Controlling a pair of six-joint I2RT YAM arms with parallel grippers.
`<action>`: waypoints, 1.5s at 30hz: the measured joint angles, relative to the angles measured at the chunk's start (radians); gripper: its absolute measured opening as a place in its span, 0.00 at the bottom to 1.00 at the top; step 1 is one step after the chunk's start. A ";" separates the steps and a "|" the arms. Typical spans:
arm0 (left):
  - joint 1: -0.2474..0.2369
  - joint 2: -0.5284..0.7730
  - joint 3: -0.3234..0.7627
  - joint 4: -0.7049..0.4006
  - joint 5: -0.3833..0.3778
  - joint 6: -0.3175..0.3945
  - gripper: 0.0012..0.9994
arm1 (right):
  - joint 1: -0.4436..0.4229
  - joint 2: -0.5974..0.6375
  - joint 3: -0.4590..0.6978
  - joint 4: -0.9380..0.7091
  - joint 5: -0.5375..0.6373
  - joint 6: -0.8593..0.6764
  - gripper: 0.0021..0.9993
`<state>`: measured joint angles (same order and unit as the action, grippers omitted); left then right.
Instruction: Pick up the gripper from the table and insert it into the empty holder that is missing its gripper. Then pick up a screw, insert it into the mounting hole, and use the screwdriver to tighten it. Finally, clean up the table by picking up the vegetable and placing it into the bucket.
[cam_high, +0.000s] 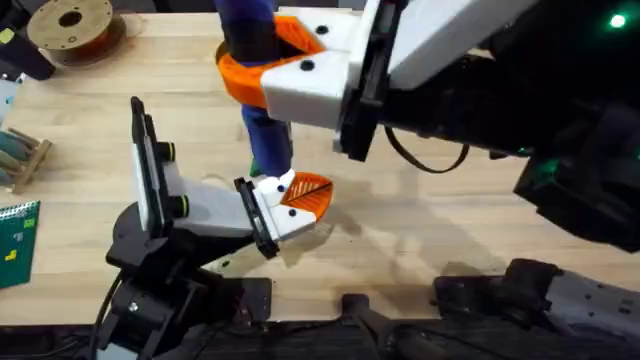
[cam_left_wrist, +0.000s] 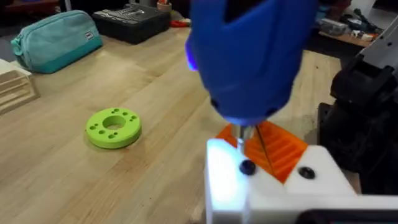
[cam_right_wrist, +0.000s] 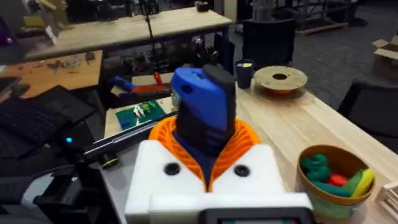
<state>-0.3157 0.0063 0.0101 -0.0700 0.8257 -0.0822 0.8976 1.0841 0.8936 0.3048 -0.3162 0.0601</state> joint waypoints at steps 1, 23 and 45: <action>0.000 0.000 0.000 0.000 0.000 0.000 0.00 | 0.001 0.000 0.000 -0.001 -0.003 0.000 0.03; 0.000 0.000 0.000 0.000 0.000 0.000 0.00 | 0.003 0.013 0.000 -0.021 -0.030 0.000 0.03; 0.000 0.000 0.000 0.000 0.000 0.000 0.00 | 0.003 0.018 0.000 -0.031 -0.031 0.000 0.03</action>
<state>-0.3157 0.0063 0.0101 -0.0704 0.8260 -0.0826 0.9005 1.1019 0.8936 0.2741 -0.3473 0.0601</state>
